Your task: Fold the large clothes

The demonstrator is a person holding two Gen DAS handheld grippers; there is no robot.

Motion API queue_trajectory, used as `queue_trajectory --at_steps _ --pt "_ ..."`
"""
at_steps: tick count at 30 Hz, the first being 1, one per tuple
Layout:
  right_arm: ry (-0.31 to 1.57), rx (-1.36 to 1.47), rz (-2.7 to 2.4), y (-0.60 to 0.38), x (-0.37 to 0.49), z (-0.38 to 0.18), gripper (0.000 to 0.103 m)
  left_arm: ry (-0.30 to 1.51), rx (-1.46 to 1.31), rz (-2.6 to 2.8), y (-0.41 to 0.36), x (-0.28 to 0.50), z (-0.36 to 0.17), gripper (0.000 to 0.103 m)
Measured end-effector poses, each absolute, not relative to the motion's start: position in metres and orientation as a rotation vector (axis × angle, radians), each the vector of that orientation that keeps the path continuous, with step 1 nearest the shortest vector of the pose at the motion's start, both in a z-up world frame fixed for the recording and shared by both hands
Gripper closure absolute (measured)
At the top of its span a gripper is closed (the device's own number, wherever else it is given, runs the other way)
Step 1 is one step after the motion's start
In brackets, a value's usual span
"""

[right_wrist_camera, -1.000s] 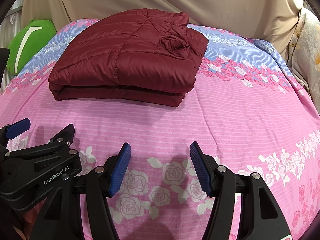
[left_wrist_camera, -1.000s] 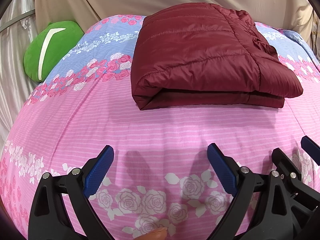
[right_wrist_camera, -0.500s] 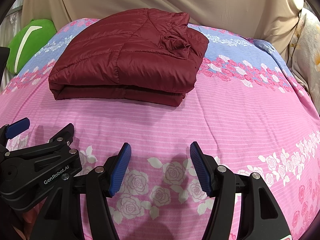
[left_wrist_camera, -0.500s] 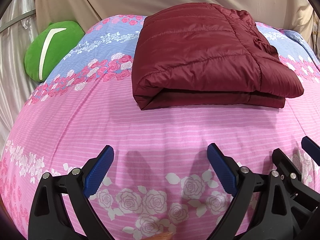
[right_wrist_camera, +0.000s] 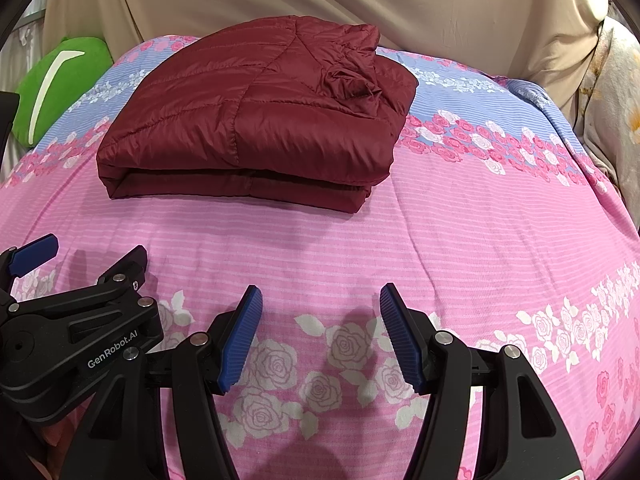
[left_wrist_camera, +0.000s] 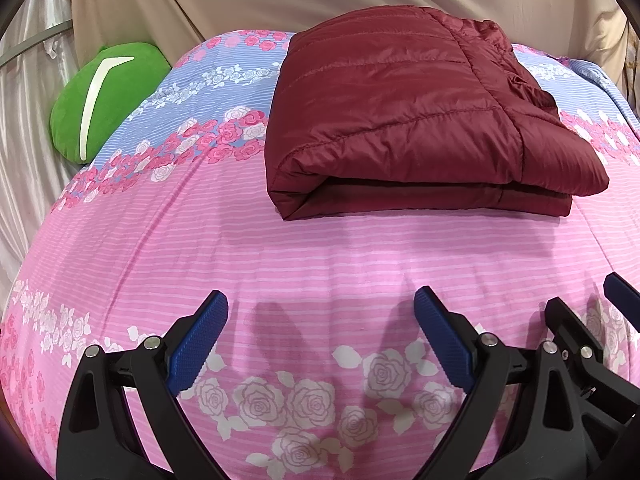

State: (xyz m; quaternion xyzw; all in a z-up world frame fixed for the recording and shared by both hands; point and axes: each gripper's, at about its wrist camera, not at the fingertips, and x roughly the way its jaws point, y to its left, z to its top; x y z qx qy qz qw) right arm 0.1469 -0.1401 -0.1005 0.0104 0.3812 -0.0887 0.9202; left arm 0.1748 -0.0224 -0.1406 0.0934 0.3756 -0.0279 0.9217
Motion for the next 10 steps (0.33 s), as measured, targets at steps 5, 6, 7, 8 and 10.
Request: queue_trajectory --at_steps 5,6,7,8,10 --pt "0.784 0.02 -0.182 -0.1401 0.1467 -0.1005 0.043 0.772 0.202 -0.056 -0.0237 0.1751 -0.1408 0.014" --pt "0.784 0.019 -0.186 -0.1385 0.1467 -0.1002 0.043 0.772 0.204 -0.056 -0.0243 0.1748 -0.1407 0.014" --pt "0.784 0.02 -0.187 -0.138 0.1464 -0.1001 0.043 0.771 0.204 -0.058 -0.0245 0.175 -0.1406 0.015" --pt "0.784 0.02 -0.186 -0.1382 0.1462 -0.1001 0.043 0.771 0.205 -0.059 -0.0243 0.1752 -0.1407 0.015" --pt "0.784 0.018 -0.186 -0.1385 0.1463 -0.1001 0.043 0.771 0.207 -0.06 -0.0257 0.1748 -0.1408 0.016"
